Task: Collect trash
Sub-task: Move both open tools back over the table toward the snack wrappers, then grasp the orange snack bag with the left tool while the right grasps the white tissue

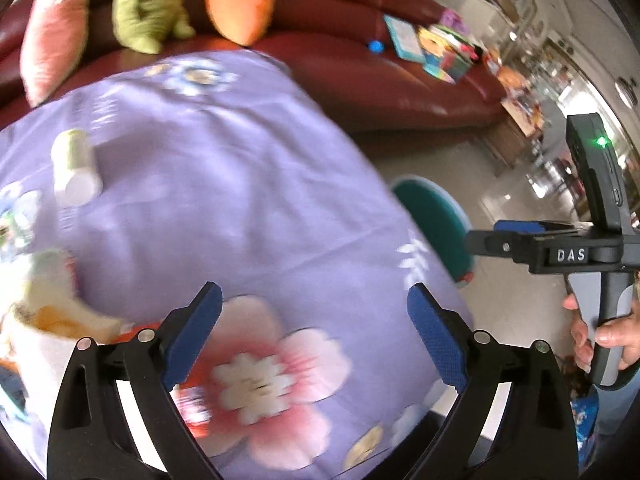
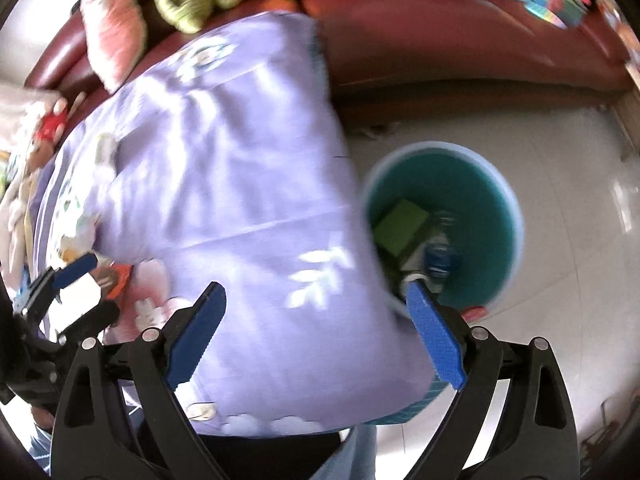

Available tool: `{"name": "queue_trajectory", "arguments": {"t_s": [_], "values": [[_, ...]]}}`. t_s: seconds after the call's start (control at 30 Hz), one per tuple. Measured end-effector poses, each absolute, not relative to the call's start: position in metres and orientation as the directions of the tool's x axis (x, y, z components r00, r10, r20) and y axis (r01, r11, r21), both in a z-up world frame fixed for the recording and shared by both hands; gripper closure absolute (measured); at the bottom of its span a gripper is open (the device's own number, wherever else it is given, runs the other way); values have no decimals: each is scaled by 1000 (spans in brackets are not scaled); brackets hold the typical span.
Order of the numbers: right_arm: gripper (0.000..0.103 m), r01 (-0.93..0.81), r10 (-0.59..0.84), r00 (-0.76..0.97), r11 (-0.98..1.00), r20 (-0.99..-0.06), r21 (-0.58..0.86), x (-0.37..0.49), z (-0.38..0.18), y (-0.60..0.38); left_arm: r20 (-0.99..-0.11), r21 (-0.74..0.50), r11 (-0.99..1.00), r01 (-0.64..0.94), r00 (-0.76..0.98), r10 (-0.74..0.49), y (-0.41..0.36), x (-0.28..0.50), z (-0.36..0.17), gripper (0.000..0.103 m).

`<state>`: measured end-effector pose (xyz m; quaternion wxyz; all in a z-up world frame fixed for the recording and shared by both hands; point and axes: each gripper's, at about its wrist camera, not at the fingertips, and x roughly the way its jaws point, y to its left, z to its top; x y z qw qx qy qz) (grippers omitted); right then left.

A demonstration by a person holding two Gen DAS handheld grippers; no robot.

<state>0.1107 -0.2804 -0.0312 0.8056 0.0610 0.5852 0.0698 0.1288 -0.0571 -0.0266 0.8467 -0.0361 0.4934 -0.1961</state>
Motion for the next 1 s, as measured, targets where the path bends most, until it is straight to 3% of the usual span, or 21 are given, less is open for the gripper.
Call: {"name": "queue_trajectory", "arguments": {"t_s": [0.5,0.8,1.0], "values": [[15,-292,212,226,946,-951,142,142,-22,-105,-804,-249,966,-67,570,-168,168,103,-19,9],[15,-535,219,147,838,-965,109,105,-53,-1,-820,-279,950,-142,550,-159,219,57,-44,9],[15,-714,189,199,700,-962,-10,69,-71,65,-823,-308,928,-210,549,-149,241,48,-54,9]]}}
